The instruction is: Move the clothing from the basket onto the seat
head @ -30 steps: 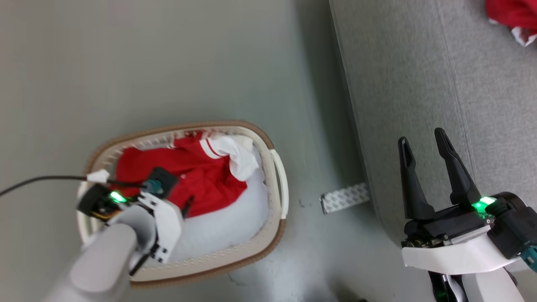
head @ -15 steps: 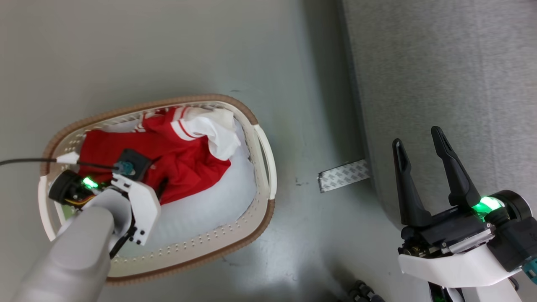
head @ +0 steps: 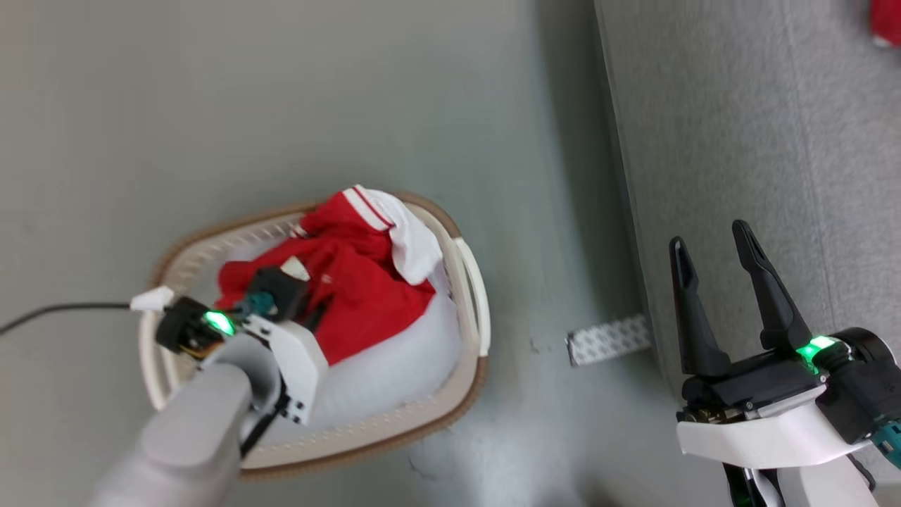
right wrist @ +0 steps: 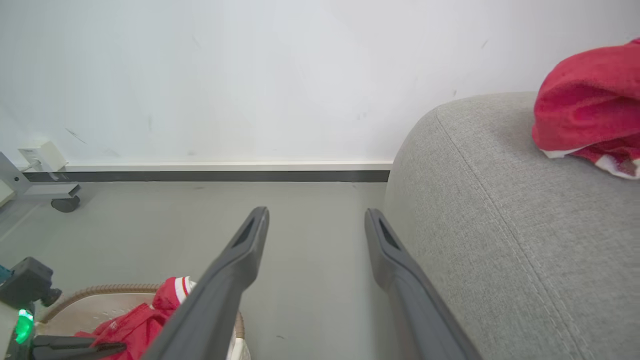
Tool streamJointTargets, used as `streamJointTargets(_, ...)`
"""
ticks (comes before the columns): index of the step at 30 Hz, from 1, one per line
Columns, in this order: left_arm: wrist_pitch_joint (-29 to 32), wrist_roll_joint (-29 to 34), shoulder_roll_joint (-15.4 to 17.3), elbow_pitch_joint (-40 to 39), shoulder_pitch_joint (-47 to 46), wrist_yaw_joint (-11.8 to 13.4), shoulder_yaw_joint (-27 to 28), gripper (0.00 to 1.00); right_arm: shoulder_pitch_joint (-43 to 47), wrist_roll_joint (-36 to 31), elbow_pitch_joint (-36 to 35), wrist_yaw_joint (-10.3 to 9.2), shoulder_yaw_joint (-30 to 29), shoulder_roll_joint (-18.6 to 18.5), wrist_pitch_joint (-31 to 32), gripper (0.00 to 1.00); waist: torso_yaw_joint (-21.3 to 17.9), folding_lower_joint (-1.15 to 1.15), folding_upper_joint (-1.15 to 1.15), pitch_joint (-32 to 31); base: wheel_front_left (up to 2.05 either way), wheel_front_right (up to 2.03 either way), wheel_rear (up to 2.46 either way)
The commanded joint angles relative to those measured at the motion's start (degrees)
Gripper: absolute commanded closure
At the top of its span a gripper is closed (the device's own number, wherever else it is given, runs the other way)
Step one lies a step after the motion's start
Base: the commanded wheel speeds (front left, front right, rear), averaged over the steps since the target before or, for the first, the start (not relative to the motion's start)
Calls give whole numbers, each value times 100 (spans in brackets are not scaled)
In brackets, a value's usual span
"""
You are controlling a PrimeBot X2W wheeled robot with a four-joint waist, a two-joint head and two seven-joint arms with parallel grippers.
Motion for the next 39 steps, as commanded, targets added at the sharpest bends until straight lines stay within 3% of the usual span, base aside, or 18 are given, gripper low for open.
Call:
streamJointTargets(1,-71,-271,-37,-102,190,10,-64,100,35,-55,134,-13,-66,-11,-1,0,299,0,0,-605,0,0,0)
streamJointTargets(12,-131,-1006,-68,-836,831,12,-151,100,536,-150,758,-13,-332,-12,-1,0,913,0,0,-2345,0,0,0)
streamJointTargets(22,332,-1358,119,-2288,1401,472,-8,100,997,-294,1213,-13,-298,-11,0,0,1351,0,0,-3700,0,0,0)
streamJointTargets(32,1025,-1443,485,-4048,1704,973,-16,100,1181,-313,1386,-13,102,-12,0,0,1520,0,0,-4359,0,0,0)
streamJointTargets(39,1324,-1443,717,-4826,1758,1183,24,100,1027,-64,1279,-13,660,-323,0,0,1516,0,0,-4461,0,0,0)
